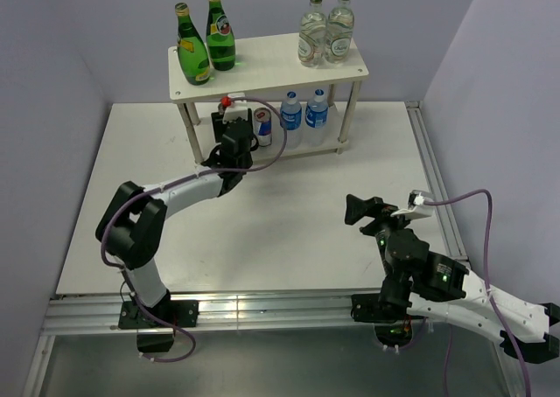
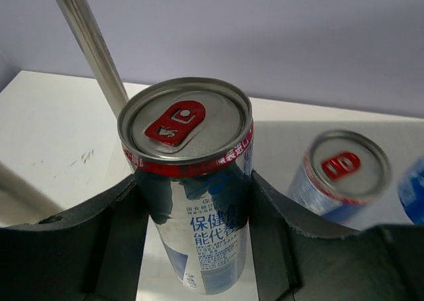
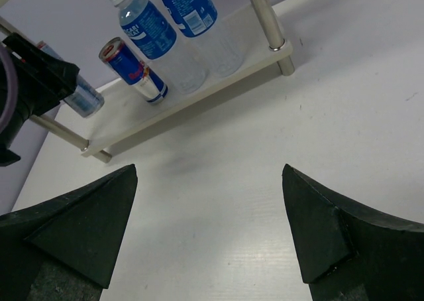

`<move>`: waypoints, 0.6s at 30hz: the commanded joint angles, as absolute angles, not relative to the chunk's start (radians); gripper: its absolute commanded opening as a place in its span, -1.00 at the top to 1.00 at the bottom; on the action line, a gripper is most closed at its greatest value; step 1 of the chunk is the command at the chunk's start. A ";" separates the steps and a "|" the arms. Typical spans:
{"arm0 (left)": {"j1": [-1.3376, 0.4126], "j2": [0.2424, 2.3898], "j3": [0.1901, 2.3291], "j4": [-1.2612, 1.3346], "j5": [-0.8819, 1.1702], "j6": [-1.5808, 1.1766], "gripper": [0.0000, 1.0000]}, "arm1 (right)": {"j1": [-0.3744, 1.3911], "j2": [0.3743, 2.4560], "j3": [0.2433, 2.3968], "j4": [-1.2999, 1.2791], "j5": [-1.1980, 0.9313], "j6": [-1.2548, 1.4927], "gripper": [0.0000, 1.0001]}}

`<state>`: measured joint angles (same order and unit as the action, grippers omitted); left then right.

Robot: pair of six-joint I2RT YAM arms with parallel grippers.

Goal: Place and organize the beverage onto the shelf

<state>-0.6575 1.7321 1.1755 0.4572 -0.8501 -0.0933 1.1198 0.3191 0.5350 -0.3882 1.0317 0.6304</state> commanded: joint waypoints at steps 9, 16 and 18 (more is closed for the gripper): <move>-0.563 1.899 1.221 0.795 -0.719 -0.090 1.00 | 1.126 0.354 0.541 -0.365 1.078 0.627 -0.93; -0.557 2.003 1.270 0.773 -0.727 -0.126 0.99 | 1.126 0.356 0.541 -0.371 1.092 0.632 -0.93; -0.557 2.022 1.279 0.758 -0.729 -0.120 0.99 | 1.124 0.356 0.543 -0.373 1.092 0.634 -0.93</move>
<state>-0.5732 1.9972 1.2346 0.7559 -0.7387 -0.1169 1.1198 0.3477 0.5350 -0.3874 1.0554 0.6304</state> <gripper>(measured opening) 0.586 0.967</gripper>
